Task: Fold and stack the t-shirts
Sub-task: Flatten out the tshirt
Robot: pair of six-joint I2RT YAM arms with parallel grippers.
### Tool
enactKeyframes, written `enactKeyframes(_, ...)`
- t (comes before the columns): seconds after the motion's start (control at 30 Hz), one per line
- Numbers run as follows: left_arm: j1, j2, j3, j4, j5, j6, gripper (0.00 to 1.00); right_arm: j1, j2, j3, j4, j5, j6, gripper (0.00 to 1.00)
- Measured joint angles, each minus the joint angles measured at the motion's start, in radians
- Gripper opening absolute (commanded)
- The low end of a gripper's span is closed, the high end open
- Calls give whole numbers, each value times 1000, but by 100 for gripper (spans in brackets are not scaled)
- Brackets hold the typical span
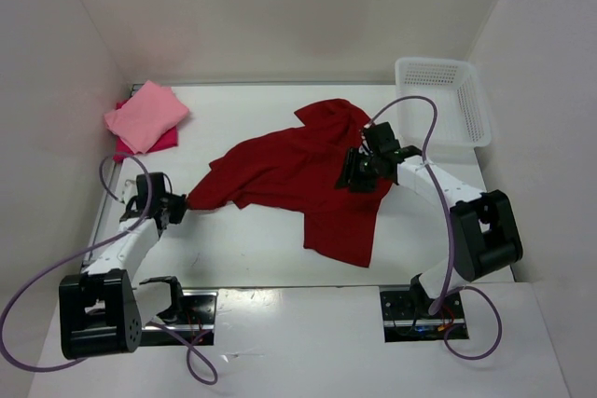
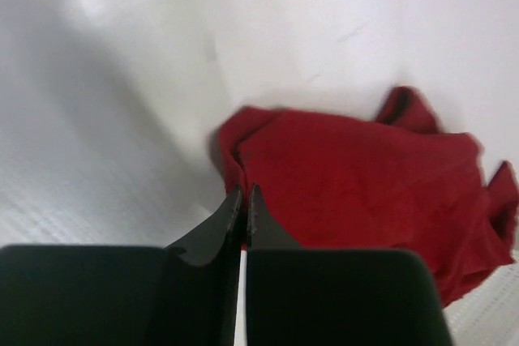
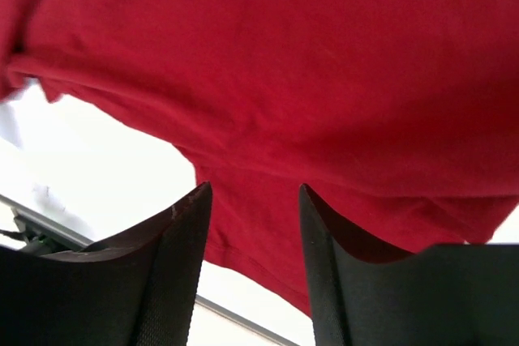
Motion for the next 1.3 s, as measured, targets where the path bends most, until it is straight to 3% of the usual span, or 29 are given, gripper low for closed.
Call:
enactKeyframes(0.13, 0, 33, 138, -12, -13, 76, 0, 0, -14, -100, 4, 17, 47, 55)
enactKeyframes(0.2, 0, 88, 229, -4, -19, 107, 0, 0, -27, -144, -13, 28, 80, 65)
enactKeyframes(0.27, 0, 161, 318, 17, -22, 146, 0, 0, -46, -161, -34, 39, 116, 87)
enactKeyframes(0.3, 0, 199, 362, 25, -22, 162, 0, 0, -61, -167, -33, 44, 132, 87)
enactKeyframes(0.33, 1, 238, 402, 33, -22, 182, 0, 0, -78, -171, -32, 46, 142, 84)
enactKeyframes(0.37, 2, 276, 436, 41, -23, 200, 0, 0, -101, -179, -30, 47, 157, 53)
enactKeyframes(0.43, 7, 345, 489, 52, -21, 233, 0, 0, -141, -206, -22, 46, 188, 25)
enactKeyframes(0.5, 20, 401, 529, 55, -11, 261, 0, 0, -178, -246, -23, 48, 230, 13)
enactKeyframes(0.57, 43, 449, 560, 53, -3, 290, 0, 0, -219, -290, -26, 52, 275, 13)
enactKeyframes(0.7, 86, 533, 625, 53, 5, 345, 0, 12, -308, -357, -38, 68, 361, 38)
enactKeyframes(0.8, 105, 563, 651, 58, 21, 367, 0, 67, -335, -401, -33, 67, 425, 49)
enactKeyframes(1.03, 108, 563, 652, 79, 65, 366, 0, 288, -325, -471, -6, 14, 544, 54)
enactKeyframes(1.3, 108, 563, 618, 105, 83, 364, 0, 303, -356, -600, 88, -60, 635, 47)
